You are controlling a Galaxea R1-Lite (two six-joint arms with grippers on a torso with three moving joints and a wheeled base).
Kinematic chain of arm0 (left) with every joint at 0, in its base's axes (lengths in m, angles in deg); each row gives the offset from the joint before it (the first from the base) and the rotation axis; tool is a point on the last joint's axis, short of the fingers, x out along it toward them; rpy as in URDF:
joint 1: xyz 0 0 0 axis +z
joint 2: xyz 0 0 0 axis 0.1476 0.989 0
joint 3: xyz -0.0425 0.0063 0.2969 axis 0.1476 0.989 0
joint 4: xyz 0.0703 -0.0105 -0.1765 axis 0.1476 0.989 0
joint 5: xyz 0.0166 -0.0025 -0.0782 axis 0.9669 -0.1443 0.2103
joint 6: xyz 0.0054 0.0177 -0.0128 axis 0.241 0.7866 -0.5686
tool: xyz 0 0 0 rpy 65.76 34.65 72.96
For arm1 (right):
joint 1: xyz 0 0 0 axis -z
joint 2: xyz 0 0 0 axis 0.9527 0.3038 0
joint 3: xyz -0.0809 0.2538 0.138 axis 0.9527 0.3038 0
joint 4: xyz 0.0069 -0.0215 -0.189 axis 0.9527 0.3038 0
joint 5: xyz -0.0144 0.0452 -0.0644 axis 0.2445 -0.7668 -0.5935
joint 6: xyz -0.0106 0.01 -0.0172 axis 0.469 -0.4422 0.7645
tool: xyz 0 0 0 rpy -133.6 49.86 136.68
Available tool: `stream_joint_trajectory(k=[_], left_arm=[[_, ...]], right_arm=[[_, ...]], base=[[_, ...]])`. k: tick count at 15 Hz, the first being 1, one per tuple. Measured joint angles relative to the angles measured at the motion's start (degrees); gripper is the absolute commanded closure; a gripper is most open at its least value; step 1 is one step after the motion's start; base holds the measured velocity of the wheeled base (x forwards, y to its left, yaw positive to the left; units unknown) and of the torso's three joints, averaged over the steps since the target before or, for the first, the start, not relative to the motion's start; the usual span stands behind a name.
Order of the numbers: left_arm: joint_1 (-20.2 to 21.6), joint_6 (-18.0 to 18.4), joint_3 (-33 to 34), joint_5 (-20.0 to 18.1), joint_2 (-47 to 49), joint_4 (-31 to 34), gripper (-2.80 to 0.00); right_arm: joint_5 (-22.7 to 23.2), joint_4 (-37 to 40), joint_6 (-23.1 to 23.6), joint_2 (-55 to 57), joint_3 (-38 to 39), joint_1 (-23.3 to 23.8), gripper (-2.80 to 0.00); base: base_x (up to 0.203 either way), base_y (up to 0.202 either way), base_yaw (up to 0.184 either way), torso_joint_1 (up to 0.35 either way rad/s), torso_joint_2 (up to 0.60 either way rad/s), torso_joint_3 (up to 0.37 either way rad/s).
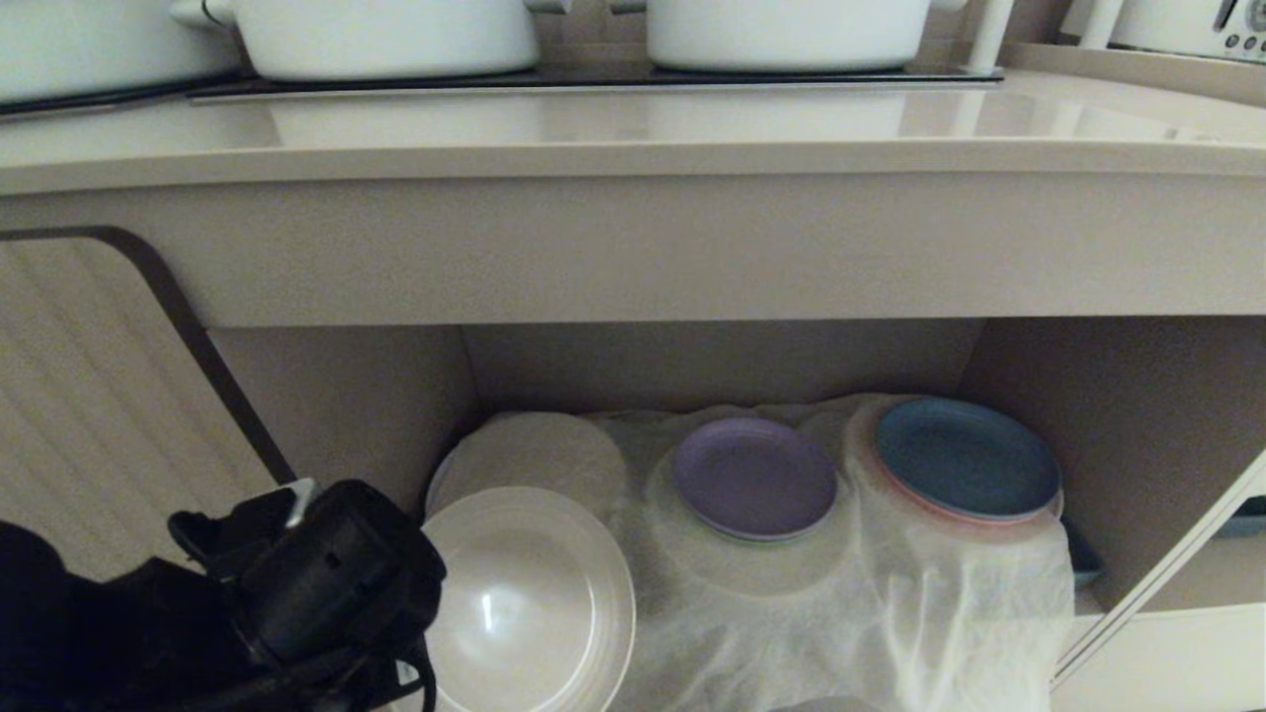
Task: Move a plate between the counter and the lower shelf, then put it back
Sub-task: Put the plate in the cupboard
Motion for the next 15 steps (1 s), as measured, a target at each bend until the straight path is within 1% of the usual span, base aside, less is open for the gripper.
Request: stream_joint_trajectory(k=[3, 6, 9, 12, 15], left_arm=[[-2.6, -7.3, -0.7, 2.9, 2.7, 0.0, 0.0], [-4.0, -10.9, -1.6, 4.4, 4.5, 0.1, 0.0], [-4.2, -16.2, -2.9, 5.6, 6.4, 0.3, 0.0], [-4.2, -19.7, -4.5, 5.4, 7.6, 0.5, 0.0], [-4.0, -22.2, -5.7, 5.2, 8.3, 0.5, 0.0]], right_arm=[[0.0, 0.0, 0.0, 0.0, 0.0, 0.0, 0.0], [0.0, 0.0, 0.0, 0.0, 0.0, 0.0, 0.0], [0.0, 0.0, 0.0, 0.0, 0.0, 0.0, 0.0], [0.0, 0.0, 0.0, 0.0, 0.0, 0.0, 0.0], [0.0, 0.0, 0.0, 0.0, 0.0, 0.0, 0.0]], base=[[0.0, 0.0, 0.0, 0.0, 0.0, 0.0], [0.0, 0.0, 0.0, 0.0, 0.0, 0.0], [0.0, 0.0, 0.0, 0.0, 0.0, 0.0], [0.0, 0.0, 0.0, 0.0, 0.0, 0.0], [0.0, 0.0, 0.0, 0.0, 0.0, 0.0]])
